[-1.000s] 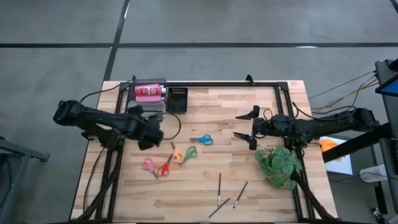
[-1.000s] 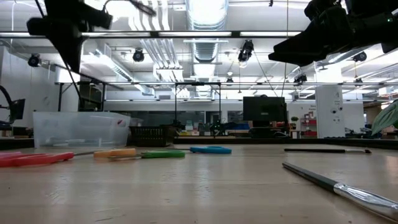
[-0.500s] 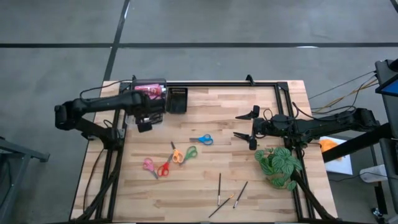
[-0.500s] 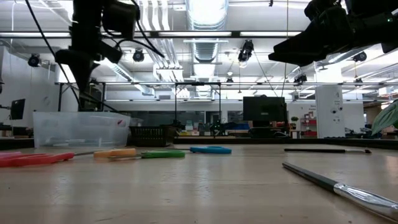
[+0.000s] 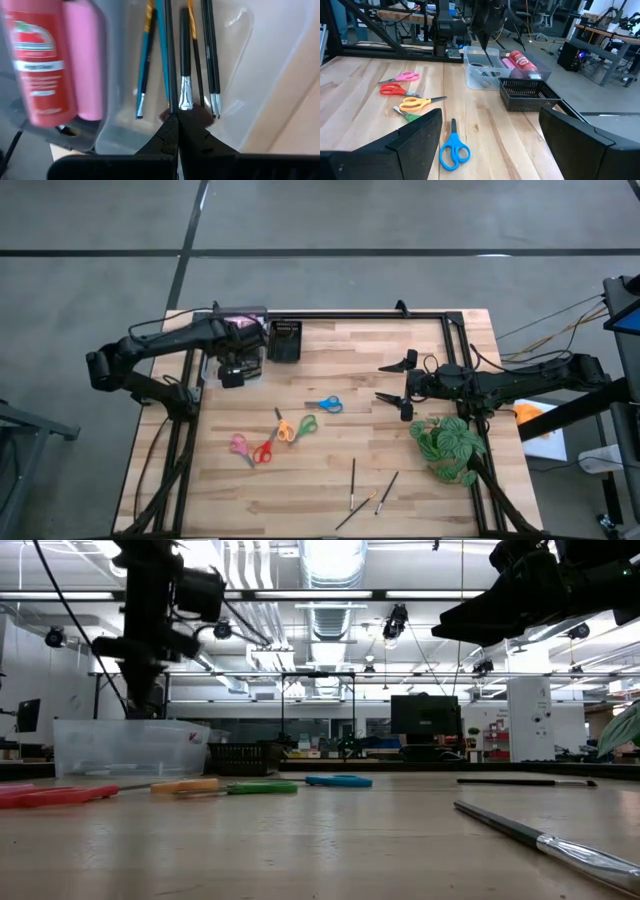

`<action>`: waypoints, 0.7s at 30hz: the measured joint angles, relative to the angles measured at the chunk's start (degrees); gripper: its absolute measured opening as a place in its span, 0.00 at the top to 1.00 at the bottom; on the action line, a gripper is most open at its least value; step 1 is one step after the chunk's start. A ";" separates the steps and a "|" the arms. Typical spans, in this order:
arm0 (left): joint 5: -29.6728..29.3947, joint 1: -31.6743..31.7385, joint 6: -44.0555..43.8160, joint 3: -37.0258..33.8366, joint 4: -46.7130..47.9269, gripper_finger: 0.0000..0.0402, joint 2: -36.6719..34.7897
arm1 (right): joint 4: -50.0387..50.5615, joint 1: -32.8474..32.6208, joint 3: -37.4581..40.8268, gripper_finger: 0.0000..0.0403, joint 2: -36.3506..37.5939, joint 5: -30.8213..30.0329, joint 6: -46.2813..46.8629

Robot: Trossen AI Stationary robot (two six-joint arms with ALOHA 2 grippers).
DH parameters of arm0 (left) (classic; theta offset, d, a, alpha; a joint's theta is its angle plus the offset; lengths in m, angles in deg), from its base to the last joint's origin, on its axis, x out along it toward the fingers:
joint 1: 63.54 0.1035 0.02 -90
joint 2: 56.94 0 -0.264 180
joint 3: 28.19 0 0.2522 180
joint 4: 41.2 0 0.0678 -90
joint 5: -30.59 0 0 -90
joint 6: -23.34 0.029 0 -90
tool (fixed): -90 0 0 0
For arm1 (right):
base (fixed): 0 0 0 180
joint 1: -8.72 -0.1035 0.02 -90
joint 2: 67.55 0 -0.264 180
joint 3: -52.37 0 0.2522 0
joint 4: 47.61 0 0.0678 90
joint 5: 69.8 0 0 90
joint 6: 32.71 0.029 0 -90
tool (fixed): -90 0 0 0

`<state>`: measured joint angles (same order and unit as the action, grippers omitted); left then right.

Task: Pick & Place Paint Supplies
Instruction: Put the black paint brush into the transparent bin

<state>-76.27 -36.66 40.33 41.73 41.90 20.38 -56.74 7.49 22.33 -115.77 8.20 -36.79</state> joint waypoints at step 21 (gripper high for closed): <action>-1.92 0.34 3.61 -8.48 -8.55 0.94 0.04 | 0.00 0.00 0.00 0.18 0.02 0.01 -0.02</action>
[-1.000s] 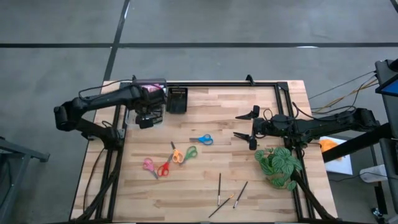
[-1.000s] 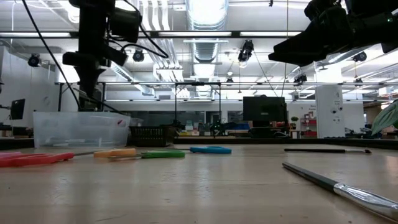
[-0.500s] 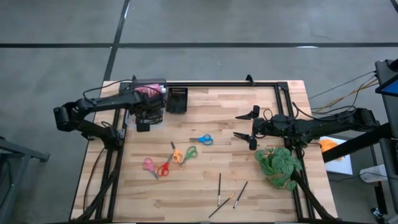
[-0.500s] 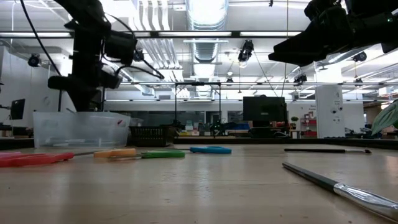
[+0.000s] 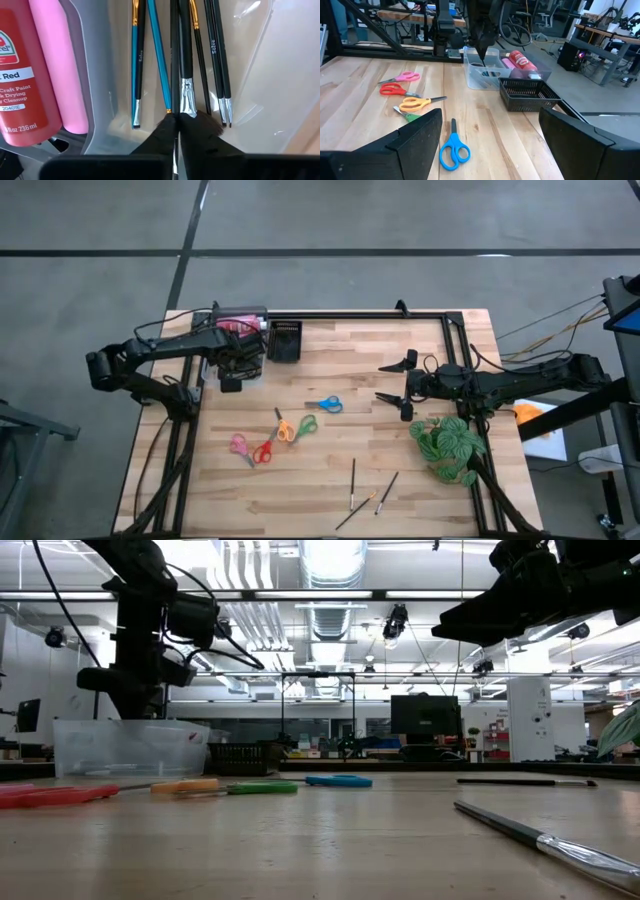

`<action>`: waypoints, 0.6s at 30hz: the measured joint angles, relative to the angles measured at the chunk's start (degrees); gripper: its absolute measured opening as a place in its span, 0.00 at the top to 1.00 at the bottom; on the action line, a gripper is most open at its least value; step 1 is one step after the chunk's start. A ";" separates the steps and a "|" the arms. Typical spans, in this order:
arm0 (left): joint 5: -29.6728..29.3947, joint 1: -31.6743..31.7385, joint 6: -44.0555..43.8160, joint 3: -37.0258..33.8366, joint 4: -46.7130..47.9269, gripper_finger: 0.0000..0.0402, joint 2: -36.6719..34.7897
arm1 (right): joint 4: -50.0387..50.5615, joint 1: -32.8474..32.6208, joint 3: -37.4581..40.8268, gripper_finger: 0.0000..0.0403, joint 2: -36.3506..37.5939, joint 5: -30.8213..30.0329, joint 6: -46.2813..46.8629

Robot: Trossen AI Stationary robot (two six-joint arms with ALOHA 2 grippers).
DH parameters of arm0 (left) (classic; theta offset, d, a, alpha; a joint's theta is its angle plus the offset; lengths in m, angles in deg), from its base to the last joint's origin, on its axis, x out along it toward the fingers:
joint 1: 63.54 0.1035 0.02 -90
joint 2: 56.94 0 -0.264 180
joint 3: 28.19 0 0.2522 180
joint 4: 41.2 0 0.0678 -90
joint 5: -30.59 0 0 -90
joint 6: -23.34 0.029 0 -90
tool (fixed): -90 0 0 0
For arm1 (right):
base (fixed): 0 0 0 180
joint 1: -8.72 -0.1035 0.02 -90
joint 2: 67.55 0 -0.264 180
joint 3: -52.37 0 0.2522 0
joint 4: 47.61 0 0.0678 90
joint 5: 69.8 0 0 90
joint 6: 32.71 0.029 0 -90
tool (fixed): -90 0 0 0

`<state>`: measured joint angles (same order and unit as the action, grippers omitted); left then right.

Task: Pick & Place Paint Supplies
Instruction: Put the black paint brush into the transparent bin

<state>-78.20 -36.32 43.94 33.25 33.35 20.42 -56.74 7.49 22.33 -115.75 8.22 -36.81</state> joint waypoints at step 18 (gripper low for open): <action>0.50 -0.13 0.00 1.50 0.04 0.75 0.00 | 0.00 0.00 0.00 0.18 0.04 0.00 0.00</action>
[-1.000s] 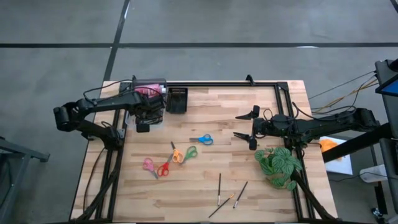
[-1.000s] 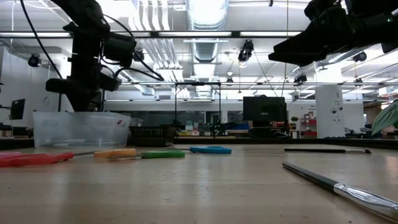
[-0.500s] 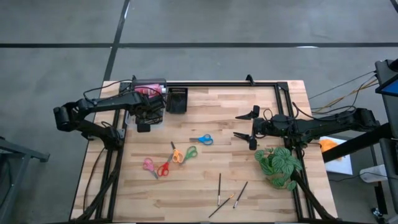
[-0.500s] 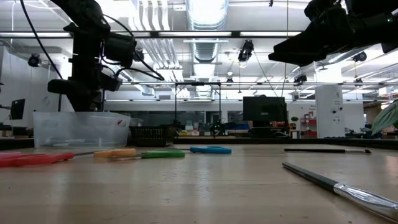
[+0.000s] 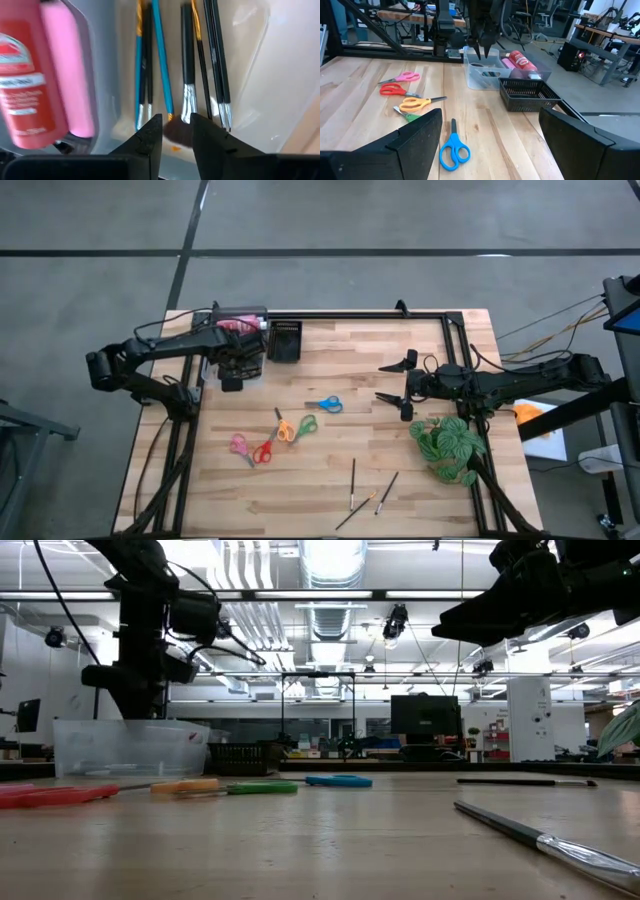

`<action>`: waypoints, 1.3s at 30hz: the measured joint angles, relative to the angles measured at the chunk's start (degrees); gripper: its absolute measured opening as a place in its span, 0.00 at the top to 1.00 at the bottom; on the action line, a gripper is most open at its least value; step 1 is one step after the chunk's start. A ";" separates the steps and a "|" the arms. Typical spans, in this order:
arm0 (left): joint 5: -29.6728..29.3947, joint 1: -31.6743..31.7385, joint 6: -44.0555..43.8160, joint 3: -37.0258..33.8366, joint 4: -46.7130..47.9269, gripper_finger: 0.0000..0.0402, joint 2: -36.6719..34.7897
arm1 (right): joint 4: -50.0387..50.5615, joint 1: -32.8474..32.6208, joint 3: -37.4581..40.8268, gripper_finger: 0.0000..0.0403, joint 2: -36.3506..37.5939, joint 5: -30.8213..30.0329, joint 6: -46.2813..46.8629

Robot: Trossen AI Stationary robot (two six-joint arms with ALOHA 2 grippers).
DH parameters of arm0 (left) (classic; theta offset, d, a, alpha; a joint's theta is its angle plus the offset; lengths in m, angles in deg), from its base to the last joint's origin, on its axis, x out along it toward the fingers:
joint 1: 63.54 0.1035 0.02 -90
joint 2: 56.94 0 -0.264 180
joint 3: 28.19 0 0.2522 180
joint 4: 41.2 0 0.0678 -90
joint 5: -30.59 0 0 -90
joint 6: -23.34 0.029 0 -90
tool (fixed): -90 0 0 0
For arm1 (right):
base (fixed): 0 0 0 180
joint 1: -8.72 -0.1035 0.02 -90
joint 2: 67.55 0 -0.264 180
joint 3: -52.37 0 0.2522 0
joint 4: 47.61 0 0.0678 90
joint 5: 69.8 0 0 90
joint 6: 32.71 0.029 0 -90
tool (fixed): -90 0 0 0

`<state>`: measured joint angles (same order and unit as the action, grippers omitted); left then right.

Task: Pick & Place Paint Supplies
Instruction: Put the black paint brush into the transparent bin

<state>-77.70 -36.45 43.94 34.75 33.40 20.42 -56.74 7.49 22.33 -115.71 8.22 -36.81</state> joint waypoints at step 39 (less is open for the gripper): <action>12.31 -33.39 -11.47 -14.62 -70.81 0.75 -23.99 | 0.01 0.00 0.00 0.18 -0.02 -0.02 0.02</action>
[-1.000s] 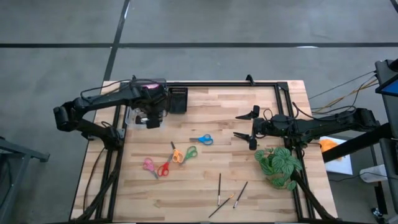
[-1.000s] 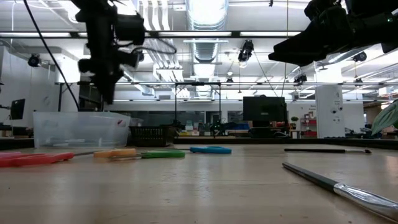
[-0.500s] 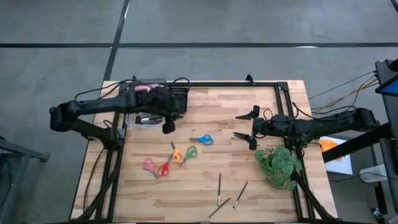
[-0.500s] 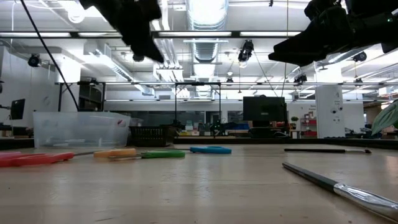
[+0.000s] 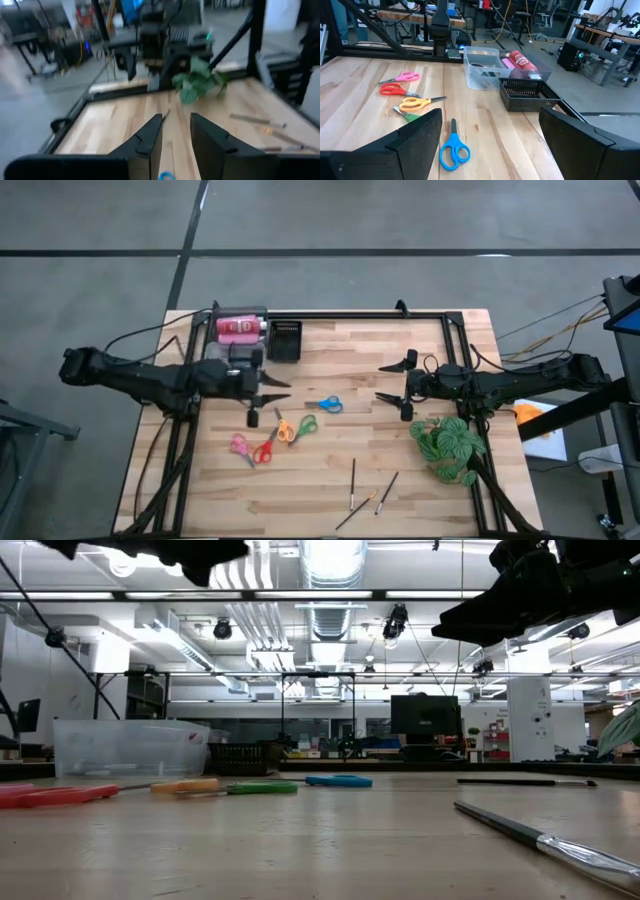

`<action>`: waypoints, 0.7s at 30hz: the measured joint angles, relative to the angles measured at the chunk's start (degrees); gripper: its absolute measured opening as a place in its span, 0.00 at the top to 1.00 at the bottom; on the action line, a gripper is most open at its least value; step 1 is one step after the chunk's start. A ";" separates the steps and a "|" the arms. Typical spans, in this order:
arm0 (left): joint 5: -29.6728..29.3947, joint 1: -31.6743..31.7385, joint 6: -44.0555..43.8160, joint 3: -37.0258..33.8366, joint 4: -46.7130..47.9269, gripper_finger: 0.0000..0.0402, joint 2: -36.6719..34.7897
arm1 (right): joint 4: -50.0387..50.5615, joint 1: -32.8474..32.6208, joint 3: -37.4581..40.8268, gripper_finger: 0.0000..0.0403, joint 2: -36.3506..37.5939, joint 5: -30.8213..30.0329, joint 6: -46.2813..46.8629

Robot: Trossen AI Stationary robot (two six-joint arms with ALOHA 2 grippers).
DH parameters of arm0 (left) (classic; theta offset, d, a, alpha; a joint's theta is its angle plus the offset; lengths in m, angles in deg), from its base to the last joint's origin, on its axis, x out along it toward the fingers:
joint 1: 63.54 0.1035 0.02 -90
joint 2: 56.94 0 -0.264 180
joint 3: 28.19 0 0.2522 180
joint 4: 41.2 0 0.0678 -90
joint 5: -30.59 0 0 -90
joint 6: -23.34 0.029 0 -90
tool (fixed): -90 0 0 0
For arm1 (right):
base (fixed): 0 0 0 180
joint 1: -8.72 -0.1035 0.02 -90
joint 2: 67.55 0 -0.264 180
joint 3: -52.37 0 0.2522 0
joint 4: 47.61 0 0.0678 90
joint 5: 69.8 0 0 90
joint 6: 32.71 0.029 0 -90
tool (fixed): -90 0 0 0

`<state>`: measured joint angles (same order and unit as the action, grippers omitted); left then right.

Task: Pick & Place Paint Supplies
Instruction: Put the black paint brush into the transparent bin

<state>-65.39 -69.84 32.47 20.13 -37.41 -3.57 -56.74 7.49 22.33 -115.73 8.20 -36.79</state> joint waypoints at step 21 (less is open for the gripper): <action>-0.02 -1.40 1.36 -11.36 -1.31 0.75 -16.89 | 0.03 0.00 0.00 0.18 -0.04 0.00 -0.02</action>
<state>-65.41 -71.25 33.83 8.77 -38.72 -20.45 -56.70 7.49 22.33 -115.77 8.20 -36.81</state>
